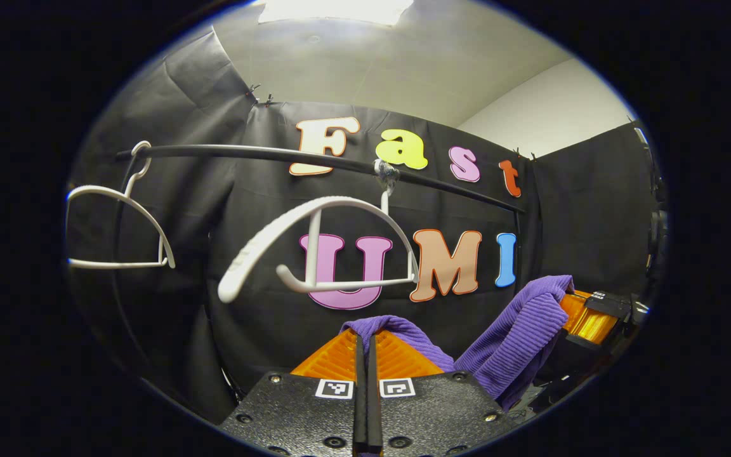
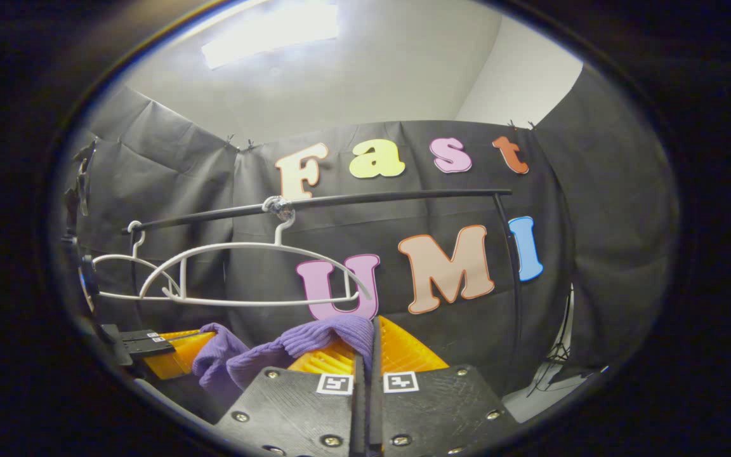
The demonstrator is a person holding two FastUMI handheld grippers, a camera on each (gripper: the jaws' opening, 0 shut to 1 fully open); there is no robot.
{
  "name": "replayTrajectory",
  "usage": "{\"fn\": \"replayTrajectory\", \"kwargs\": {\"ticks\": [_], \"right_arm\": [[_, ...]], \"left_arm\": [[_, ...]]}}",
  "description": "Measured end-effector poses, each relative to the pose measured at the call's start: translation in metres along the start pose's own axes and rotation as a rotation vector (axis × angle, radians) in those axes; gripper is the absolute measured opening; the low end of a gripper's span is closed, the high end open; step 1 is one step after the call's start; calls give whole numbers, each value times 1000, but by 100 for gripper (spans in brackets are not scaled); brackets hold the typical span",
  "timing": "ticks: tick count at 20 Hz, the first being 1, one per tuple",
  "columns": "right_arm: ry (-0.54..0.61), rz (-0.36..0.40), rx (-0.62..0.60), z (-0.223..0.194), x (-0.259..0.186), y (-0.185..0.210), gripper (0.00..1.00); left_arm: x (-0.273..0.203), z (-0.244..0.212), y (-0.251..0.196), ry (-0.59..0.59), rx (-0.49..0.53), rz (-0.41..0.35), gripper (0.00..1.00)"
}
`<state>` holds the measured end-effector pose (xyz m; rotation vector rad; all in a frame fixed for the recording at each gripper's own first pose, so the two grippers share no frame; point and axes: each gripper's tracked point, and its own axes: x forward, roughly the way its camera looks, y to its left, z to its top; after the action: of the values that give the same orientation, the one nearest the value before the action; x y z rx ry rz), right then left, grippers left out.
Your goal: Grasp the clothes on the hanger with both hands and then place them into the laundry hamper below.
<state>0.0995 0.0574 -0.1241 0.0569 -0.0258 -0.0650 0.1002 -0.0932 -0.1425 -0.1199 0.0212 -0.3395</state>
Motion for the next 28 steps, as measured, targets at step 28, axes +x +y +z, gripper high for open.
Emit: {"fn": "replayTrajectory", "kwargs": {"ticks": [28], "right_arm": [[356,-57,-58,-294,30,-24,7]], "left_arm": [[37,-257,46,232,-35,80,1]]}}
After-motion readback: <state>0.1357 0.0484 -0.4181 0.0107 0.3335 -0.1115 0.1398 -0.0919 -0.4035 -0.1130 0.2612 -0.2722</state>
